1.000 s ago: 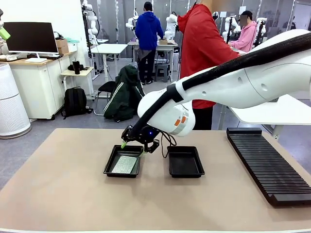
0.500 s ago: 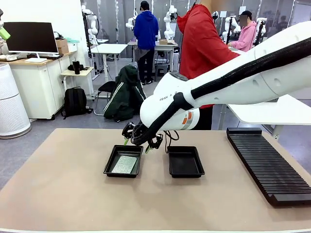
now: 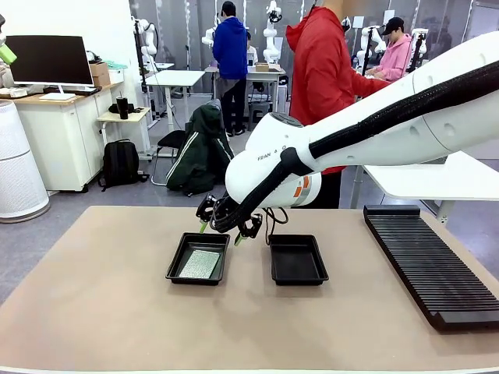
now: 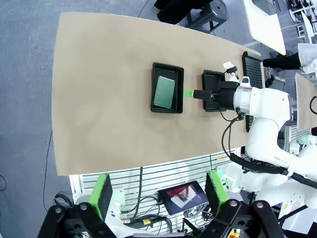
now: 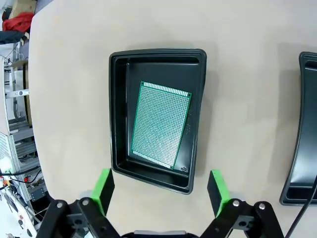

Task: Inspect and transfer BCBs to ESD trays.
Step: Pick up the Blank PCB from the PCB Rack and place it in the left ESD tray, then pick up the ESD tray and place it on the left side of the table.

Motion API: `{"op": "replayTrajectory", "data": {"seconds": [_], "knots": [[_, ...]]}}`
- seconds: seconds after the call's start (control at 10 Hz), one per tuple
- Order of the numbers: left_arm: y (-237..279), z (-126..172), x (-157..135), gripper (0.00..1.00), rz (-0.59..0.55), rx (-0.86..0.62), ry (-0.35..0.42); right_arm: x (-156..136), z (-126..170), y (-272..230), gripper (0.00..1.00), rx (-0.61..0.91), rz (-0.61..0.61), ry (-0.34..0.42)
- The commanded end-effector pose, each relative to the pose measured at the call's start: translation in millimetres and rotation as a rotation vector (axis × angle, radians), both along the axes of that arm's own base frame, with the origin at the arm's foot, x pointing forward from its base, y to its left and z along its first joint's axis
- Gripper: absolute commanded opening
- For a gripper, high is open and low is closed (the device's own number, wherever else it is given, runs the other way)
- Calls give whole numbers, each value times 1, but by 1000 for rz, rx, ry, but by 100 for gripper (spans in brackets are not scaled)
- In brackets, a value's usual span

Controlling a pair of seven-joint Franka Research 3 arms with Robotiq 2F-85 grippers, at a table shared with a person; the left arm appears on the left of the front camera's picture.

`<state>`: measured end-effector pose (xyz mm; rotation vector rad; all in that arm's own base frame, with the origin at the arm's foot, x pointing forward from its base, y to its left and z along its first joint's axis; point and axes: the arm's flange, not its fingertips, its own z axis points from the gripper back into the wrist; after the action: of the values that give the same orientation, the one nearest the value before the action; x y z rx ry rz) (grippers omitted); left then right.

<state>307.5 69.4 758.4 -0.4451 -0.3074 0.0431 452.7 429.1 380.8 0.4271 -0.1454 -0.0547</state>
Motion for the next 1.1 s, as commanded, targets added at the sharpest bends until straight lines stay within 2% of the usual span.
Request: {"op": "replayTrajectory", "data": {"seconds": [0.0,1.0], "knots": [[1,-1,-1,100,3,-3,2,1,-2,1,100,10,3,-8],[1,-1,-1,100,3,-3,2,1,-2,1,100,10,3,-8]]}}
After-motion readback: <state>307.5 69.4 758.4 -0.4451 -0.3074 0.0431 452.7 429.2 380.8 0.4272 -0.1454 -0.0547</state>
